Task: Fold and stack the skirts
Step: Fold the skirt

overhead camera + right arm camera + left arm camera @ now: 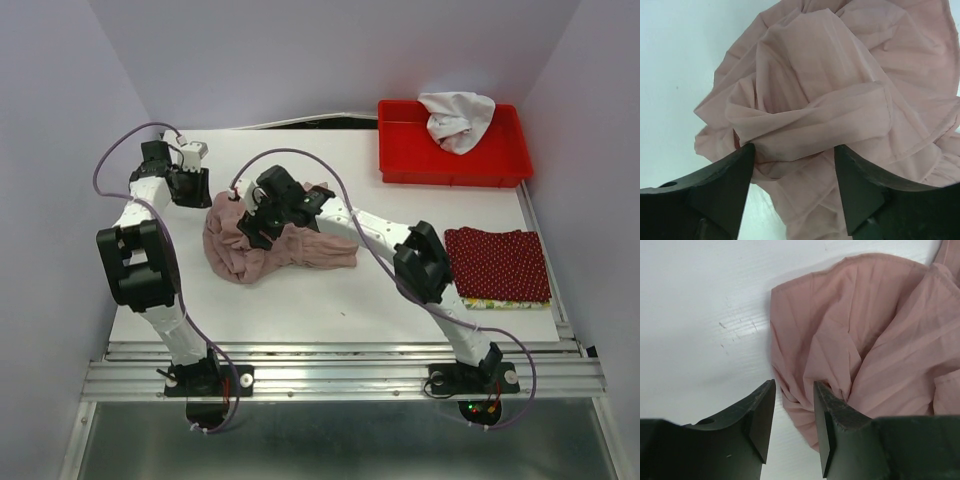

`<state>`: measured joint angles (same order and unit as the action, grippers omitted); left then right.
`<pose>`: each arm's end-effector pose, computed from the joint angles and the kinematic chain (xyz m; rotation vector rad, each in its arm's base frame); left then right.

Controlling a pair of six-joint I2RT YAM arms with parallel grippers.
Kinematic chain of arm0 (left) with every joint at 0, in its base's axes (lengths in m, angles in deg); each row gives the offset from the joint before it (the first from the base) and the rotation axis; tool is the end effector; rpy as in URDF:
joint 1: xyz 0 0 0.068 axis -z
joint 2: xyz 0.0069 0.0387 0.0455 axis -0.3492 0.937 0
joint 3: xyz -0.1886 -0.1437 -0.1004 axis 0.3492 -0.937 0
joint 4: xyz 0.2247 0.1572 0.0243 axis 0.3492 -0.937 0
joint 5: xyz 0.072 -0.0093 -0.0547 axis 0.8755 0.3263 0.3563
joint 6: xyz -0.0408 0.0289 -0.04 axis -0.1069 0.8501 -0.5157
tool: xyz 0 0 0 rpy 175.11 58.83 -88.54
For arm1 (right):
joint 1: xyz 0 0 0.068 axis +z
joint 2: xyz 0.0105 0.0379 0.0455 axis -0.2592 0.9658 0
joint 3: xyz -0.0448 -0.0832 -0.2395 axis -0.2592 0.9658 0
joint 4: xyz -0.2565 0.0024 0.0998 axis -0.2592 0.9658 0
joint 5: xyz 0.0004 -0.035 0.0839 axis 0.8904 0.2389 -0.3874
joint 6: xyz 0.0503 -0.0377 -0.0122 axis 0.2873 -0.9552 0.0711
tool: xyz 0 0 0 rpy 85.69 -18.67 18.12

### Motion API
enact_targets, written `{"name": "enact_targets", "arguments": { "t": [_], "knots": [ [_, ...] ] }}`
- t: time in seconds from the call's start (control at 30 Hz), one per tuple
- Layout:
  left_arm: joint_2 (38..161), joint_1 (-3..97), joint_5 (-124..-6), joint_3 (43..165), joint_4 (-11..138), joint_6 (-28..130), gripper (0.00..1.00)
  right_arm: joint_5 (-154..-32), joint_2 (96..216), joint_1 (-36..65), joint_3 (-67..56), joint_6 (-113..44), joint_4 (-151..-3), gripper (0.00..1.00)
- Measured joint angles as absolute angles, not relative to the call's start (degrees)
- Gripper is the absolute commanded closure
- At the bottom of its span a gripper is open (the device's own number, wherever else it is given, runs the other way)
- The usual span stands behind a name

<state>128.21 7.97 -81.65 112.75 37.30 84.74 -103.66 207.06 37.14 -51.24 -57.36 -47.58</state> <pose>0.4189 0.0711 0.2192 0.3962 2.2742 -0.2211 0.3218 0.4393 0.2279 -1.4451 1.8415 0.6848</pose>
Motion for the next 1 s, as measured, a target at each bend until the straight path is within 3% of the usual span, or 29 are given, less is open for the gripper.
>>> {"name": "enact_targets", "arguments": {
  "t": [0.13,0.27,0.5,0.57,0.7,0.8,0.83,0.87,1.0],
  "knots": [
    [128.06,7.95,-80.84,111.22,37.54,84.21,0.53,-101.13,210.38,38.78,-55.19,-52.81,-49.74,0.19],
    [127.84,7.79,-80.4,111.11,37.54,83.9,0.52,-99.49,213.81,41.03,-56.98,-49.71,-53.0,0.19],
    [125.52,7.47,-80.44,110.78,37.34,83.77,0.52,-102.28,214.86,42.06,-45.97,-50.56,-56.13,0.37],
    [124.54,7.47,-80.62,110.41,37.17,83.86,0.52,-103.4,211.82,42.04,-40.9,-51.92,-57.9,0.46],
    [122.72,7.47,-81.3,108.44,36.88,84.8,0.52,-107.14,203.69,40.46,-28.15,-55.92,-58.33,0.5],
    [120.32,7.47,-82.32,105.19,36.56,86.46,0.52,-111.44,197.22,38.32,-19.76,-61.49,-55.38,0.45],
    [119.62,7.47,-82.7,104.22,36.18,87.01,0.52,-112.6,195.56,37.64,-17.75,-63.74,-54.18,0.42],
    [118.77,7.47,-83.11,103.2,35.9,87.62,0.52,-113.32,193.51,36.75,-15.7,-65.73,-52.76,0.31],
    [114.92,7.77,-84.88,99.04,35.14,89.41,0.52,-114.24,184.57,33.1,-9.53,-73.1,-47.19,0.23]
  ]
}}
